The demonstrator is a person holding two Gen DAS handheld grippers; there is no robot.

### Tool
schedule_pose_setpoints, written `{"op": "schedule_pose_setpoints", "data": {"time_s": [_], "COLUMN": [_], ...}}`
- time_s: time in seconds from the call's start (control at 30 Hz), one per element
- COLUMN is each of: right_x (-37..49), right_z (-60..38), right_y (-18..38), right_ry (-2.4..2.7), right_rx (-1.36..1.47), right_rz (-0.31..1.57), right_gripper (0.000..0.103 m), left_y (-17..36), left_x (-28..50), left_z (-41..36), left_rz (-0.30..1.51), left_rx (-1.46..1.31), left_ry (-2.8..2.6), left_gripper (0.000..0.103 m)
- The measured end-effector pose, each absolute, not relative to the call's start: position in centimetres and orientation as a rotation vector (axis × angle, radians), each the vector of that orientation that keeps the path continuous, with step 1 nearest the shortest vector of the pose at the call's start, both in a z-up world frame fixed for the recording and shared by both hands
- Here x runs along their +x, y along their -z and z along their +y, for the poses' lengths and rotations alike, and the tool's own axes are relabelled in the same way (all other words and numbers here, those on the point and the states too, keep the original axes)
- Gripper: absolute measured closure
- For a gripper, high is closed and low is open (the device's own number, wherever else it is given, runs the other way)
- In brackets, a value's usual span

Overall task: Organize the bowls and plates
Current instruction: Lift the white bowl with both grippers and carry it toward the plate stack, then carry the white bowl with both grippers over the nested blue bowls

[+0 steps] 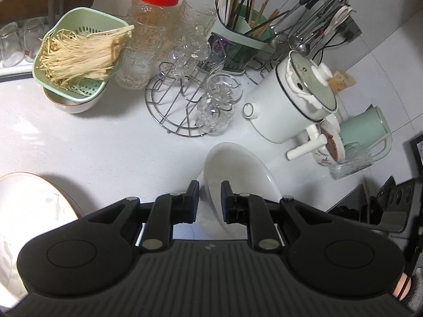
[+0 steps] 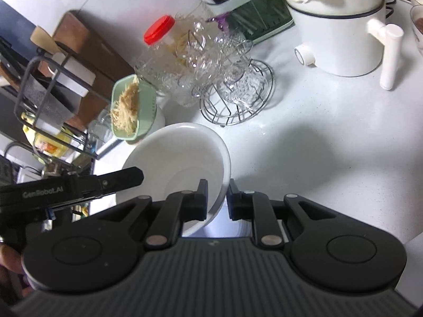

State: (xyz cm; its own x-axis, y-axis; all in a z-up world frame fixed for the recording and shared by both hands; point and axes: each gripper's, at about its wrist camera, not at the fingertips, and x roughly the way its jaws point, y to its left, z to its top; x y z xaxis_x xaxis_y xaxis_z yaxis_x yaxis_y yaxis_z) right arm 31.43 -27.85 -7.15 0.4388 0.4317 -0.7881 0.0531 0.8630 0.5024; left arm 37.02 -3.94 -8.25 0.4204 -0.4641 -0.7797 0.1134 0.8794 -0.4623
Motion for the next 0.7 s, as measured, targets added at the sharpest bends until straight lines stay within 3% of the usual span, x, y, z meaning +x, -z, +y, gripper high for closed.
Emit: {"op": "schedule_pose_setpoints", "data": {"time_s": [0.4,0.7], "right_x": [31.8,30.7], "right_z": [-24.9,-23.4], "right_y": [10.9,11.1], "right_ry": [-0.220,-0.238], "right_rx": [0.395,0.314], "right_rz": [1.202,1.160], "right_gripper": [0.085,0.085], "left_y": [13.3,15.0], "left_x": [36.9,36.7], "left_z": [-2.8,-1.6], "left_rz": [1.186,1.228], "left_rx": [-0.365,-0.375], "left_ry": [0.296,0.317], "left_gripper": [0.084,0.084]}}
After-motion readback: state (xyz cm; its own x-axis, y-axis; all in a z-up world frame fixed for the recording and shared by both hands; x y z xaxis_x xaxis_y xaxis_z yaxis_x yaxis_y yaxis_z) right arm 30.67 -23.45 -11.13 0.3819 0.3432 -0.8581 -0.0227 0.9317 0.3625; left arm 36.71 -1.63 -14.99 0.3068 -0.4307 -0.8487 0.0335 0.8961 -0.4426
